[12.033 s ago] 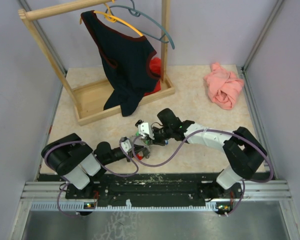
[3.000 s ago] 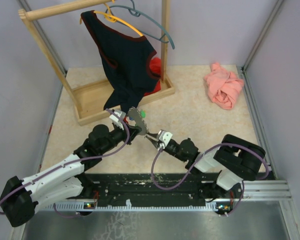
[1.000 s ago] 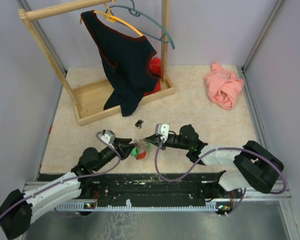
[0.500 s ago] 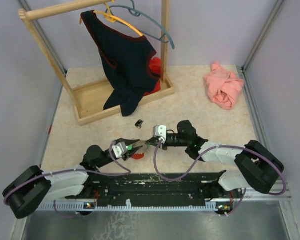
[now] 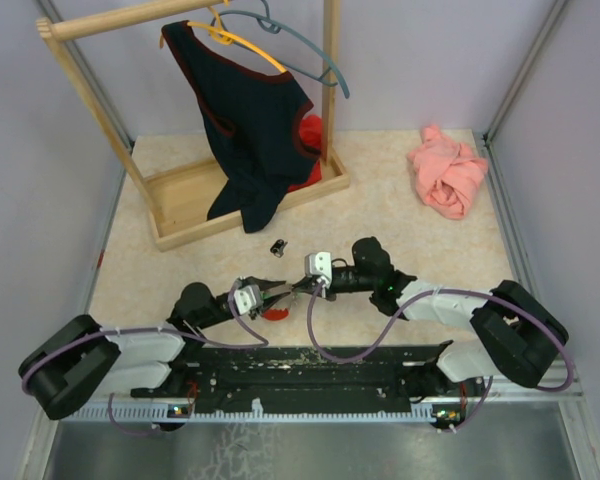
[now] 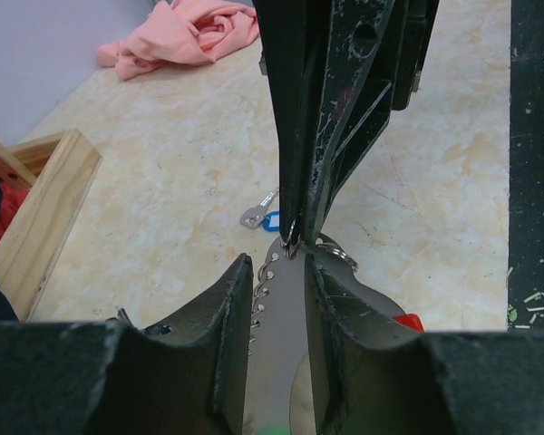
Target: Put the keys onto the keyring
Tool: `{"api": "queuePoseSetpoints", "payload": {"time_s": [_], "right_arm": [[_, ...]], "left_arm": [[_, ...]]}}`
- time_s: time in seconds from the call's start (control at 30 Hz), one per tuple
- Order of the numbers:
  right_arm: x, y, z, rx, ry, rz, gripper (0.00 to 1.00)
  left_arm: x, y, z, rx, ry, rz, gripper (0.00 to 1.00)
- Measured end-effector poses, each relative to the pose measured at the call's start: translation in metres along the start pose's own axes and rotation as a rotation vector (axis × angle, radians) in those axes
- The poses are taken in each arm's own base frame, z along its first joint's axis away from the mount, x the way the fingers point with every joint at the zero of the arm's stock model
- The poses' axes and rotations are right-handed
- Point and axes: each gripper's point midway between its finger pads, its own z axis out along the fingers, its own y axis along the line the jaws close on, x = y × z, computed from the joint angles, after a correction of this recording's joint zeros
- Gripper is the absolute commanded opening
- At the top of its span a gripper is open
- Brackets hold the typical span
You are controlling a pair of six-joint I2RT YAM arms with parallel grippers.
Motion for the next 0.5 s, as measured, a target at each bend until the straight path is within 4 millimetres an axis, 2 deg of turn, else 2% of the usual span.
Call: {"api": "queuePoseSetpoints", "payload": {"time_s": [0.23, 0.5], "right_arm": [[-0.0005, 0.0019, 0.0001, -0.012, -0.004, -0.005, 0.0], [-0.0005, 0.0059, 0.0002, -0.04, -0.004, -0.015, 0.0]], "left_arm": [[0.0105, 0.001, -0.0009, 0.01, 0.029, -0.023, 0.29], [0.0056, -0.0042, 0.002, 0.062, 0.008, -0.025, 0.29]]}}
